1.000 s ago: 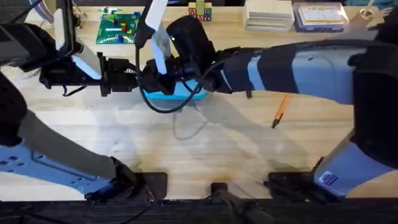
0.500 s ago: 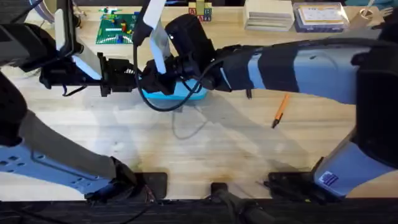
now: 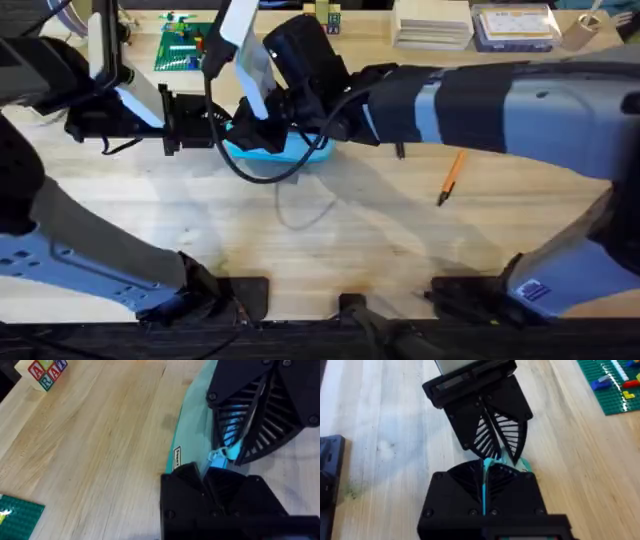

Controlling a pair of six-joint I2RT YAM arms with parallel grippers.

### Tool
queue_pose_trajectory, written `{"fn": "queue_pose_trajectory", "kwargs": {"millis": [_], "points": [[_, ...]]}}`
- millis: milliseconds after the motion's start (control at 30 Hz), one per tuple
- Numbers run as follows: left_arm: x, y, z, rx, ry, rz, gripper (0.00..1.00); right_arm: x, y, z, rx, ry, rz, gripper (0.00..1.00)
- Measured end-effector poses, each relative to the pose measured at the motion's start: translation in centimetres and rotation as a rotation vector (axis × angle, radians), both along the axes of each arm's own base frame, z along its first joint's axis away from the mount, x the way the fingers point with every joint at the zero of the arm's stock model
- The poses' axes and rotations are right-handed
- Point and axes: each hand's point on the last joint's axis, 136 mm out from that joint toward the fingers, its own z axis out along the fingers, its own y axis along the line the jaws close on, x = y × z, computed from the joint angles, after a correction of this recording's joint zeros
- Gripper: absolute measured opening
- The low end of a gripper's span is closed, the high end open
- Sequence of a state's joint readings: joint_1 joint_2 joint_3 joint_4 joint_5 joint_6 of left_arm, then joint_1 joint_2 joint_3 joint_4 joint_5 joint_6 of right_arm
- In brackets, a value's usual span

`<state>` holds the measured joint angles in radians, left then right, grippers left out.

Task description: Unzip the bag, pick up the pens from the table one at a time and place them inside, then zip the bag closed.

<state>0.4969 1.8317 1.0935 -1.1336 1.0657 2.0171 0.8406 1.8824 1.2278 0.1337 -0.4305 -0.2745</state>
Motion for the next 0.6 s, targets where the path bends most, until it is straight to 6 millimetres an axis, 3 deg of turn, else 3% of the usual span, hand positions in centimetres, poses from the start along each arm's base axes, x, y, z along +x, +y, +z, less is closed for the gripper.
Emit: {"fn": "queue_pose_trajectory", "kwargs": {"millis": [500, 600], "points": [[-0.09, -0.08, 0.05, -0.004, 0.006, 0.0, 0.042, -0.11, -0.17, -0.31, -0.018, -0.002, 0.004, 0.029], [-0.08, -0.08, 0.04, -0.004, 0.005, 0.0, 0.042, -0.15, -0.15, -0.32, -0.019, -0.003, 0.006, 0.167]]}}
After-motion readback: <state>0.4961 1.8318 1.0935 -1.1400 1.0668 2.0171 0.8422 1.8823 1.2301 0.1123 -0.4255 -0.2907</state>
